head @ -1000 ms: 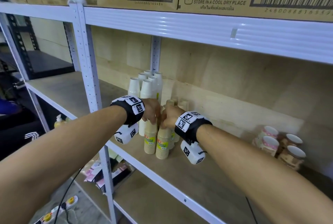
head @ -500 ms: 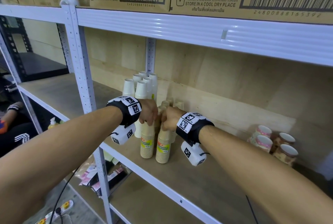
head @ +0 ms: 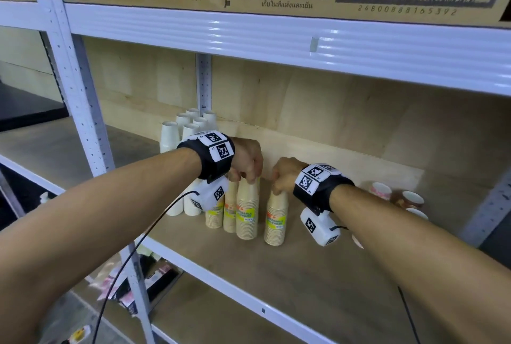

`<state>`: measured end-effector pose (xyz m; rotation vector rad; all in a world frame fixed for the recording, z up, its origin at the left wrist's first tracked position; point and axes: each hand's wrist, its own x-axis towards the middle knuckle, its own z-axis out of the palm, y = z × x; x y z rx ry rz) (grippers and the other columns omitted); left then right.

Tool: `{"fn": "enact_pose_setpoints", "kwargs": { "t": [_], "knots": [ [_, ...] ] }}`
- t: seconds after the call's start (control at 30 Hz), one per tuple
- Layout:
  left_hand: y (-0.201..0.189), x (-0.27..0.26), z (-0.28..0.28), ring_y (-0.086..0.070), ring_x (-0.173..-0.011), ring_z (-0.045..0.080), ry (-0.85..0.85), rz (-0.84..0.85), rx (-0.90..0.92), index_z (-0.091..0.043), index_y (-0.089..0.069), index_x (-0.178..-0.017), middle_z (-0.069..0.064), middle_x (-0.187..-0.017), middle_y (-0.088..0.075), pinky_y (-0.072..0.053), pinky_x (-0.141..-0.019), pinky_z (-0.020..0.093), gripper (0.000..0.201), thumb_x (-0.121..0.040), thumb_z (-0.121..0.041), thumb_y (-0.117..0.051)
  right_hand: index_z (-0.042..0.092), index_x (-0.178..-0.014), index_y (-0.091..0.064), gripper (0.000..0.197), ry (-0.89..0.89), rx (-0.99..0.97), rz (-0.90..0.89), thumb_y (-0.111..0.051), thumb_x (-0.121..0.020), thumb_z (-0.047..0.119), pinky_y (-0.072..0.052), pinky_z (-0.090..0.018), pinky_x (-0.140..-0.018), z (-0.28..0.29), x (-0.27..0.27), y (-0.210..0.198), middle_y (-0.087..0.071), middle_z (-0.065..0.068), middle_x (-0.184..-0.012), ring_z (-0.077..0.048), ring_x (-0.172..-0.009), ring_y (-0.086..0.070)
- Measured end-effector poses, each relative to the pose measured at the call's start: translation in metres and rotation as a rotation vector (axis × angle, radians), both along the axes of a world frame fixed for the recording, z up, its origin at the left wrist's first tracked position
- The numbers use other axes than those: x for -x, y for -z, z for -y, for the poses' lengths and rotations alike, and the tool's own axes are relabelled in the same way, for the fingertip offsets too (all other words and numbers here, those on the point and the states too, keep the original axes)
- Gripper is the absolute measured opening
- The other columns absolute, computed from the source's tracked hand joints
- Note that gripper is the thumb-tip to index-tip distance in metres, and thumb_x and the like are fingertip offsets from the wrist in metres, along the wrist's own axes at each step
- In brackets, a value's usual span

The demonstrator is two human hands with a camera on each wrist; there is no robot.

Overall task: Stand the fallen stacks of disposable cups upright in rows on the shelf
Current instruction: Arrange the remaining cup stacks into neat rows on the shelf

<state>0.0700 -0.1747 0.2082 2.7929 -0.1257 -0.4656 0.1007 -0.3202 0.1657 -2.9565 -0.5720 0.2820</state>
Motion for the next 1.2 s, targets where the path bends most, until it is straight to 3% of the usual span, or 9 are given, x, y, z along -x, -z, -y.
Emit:
{"fn": "enact_pose_setpoints", "kwargs": {
  "t": [0.2, 0.37, 0.53, 0.6, 0.63, 0.7, 0.77, 0.97, 1.2],
  "knots": [
    [-0.005, -0.034, 0.030, -0.057, -0.055, 0.013, 0.030, 0.164, -0.009, -0.008, -0.072, -0.104, 0.001, -0.075, -0.064, -0.042, -0.039, 0.015, 0.023, -0.081, -0.007, -0.073, 0.002, -0.103, -0.072, 0.028, 0.118, -0.090, 0.070, -0.073, -0.077, 0.009, -0.044, -0.021, -0.060, 0.035, -0.024, -0.003, -0.071, -0.012, -0.107, -0.021, -0.086, -0.065],
    [0.000, -0.070, 0.051, -0.048, -0.080, 0.016, 0.071, 0.276, -0.060, 0.002, -0.069, -0.110, 0.006, -0.095, -0.051, -0.036, -0.052, 0.018, 0.029, -0.084, -0.008, -0.068, 0.004, -0.115, -0.066, 0.028, 0.216, -0.135, 0.203, -0.063, -0.087, 0.009, -0.050, -0.029, -0.083, 0.057, -0.046, 0.002, -0.065, -0.013, -0.117, -0.027, -0.106, -0.063],
    [0.011, -0.106, 0.063, -0.048, -0.082, 0.017, 0.072, 0.338, -0.040, 0.004, -0.069, -0.104, 0.007, -0.095, -0.050, -0.040, -0.055, 0.016, 0.023, -0.084, -0.007, -0.068, 0.006, -0.112, -0.063, 0.027, 0.250, -0.188, 0.253, -0.063, -0.086, 0.014, -0.052, -0.032, -0.081, 0.074, -0.073, 0.014, -0.062, -0.013, -0.115, -0.031, -0.100, -0.062],
    [0.017, -0.119, 0.067, -0.047, -0.074, 0.016, 0.070, 0.349, -0.026, -0.004, -0.066, -0.095, 0.008, -0.093, -0.046, -0.036, -0.047, 0.008, 0.010, -0.085, -0.004, -0.066, 0.008, -0.105, -0.065, 0.021, 0.267, -0.201, 0.263, -0.062, -0.085, 0.015, -0.055, -0.033, -0.079, 0.078, -0.084, 0.019, -0.064, -0.011, -0.110, -0.030, -0.095, -0.063],
    [0.020, -0.124, 0.069, -0.047, -0.071, 0.016, 0.067, 0.357, -0.023, -0.007, -0.064, -0.094, 0.008, -0.093, -0.045, -0.037, -0.049, 0.008, 0.010, -0.085, -0.004, -0.066, 0.009, -0.102, -0.065, 0.019, 0.279, -0.207, 0.256, -0.060, -0.085, 0.015, -0.055, -0.032, -0.078, 0.079, -0.089, 0.021, -0.065, -0.011, -0.107, -0.030, -0.093, -0.064],
    [0.026, -0.135, 0.073, -0.048, -0.075, 0.019, 0.043, 0.348, -0.011, -0.009, -0.063, -0.092, 0.007, -0.092, -0.048, -0.042, -0.062, 0.021, 0.010, -0.083, -0.005, -0.066, 0.009, -0.099, -0.066, 0.017, 0.290, -0.219, 0.257, -0.057, -0.086, 0.014, -0.054, -0.031, -0.077, 0.082, -0.098, 0.026, -0.065, -0.010, -0.106, -0.030, -0.092, -0.063],
    [0.034, -0.145, 0.076, -0.049, -0.078, 0.020, 0.028, 0.334, 0.008, -0.011, -0.063, -0.091, 0.006, -0.092, -0.051, -0.042, -0.066, 0.027, 0.012, -0.081, -0.006, -0.068, 0.006, -0.099, -0.065, 0.017, 0.291, -0.227, 0.252, -0.054, -0.087, 0.011, -0.053, -0.032, -0.079, 0.084, -0.106, 0.031, -0.064, -0.011, -0.107, -0.030, -0.095, -0.062],
    [0.053, -0.167, 0.083, -0.061, -0.088, 0.023, -0.019, 0.328, 0.069, -0.005, -0.069, -0.107, 0.008, -0.102, -0.062, -0.053, -0.078, 0.032, 0.023, -0.084, -0.007, -0.069, 0.009, -0.114, -0.061, 0.027, 0.299, -0.258, 0.251, -0.049, -0.091, 0.013, -0.048, -0.033, -0.087, 0.088, -0.126, 0.043, -0.057, -0.013, -0.121, -0.033, -0.108, -0.058],
    [0.068, -0.187, 0.086, -0.063, -0.104, 0.026, -0.035, 0.345, 0.063, -0.006, -0.068, -0.113, 0.010, -0.119, -0.064, -0.054, -0.083, 0.032, 0.027, -0.086, -0.011, -0.067, 0.007, -0.118, -0.059, 0.028, 0.265, -0.276, 0.265, -0.047, -0.093, 0.012, -0.046, -0.033, -0.086, 0.083, -0.142, 0.050, -0.056, -0.015, -0.122, -0.032, -0.110, -0.056]
  ]
}}
